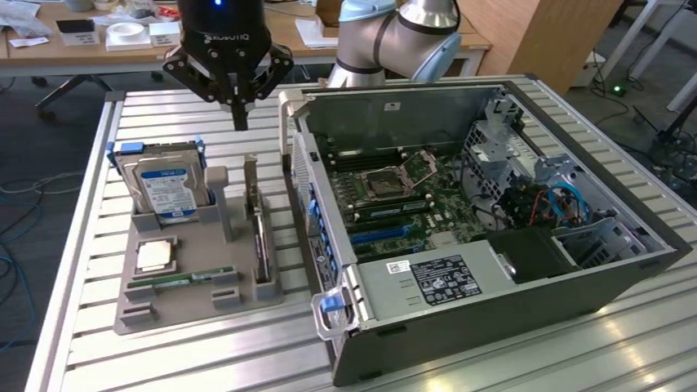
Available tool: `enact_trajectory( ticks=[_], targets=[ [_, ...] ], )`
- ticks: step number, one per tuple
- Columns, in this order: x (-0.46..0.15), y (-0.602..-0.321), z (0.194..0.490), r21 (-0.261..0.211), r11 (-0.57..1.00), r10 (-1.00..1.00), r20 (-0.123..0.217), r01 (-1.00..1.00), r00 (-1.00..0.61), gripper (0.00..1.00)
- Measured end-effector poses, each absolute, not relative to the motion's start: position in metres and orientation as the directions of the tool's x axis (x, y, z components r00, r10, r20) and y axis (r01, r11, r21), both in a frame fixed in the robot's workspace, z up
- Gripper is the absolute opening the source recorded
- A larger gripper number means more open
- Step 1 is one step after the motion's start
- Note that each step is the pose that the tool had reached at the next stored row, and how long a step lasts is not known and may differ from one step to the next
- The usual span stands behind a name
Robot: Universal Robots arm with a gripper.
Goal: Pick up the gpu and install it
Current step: 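Reach for the gpu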
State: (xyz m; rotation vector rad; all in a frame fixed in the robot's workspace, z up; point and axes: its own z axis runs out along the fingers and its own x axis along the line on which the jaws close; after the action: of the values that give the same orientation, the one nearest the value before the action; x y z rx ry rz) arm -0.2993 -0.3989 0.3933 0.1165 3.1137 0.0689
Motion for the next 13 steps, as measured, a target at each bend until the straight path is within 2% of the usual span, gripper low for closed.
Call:
enact_trajectory(
  ticks=[13],
  targets=[
    [-0.2999,-0.4074,0.3933,0.045,0.996,0.075,-0.023,0.074,-0.997,0.11]
  ],
)
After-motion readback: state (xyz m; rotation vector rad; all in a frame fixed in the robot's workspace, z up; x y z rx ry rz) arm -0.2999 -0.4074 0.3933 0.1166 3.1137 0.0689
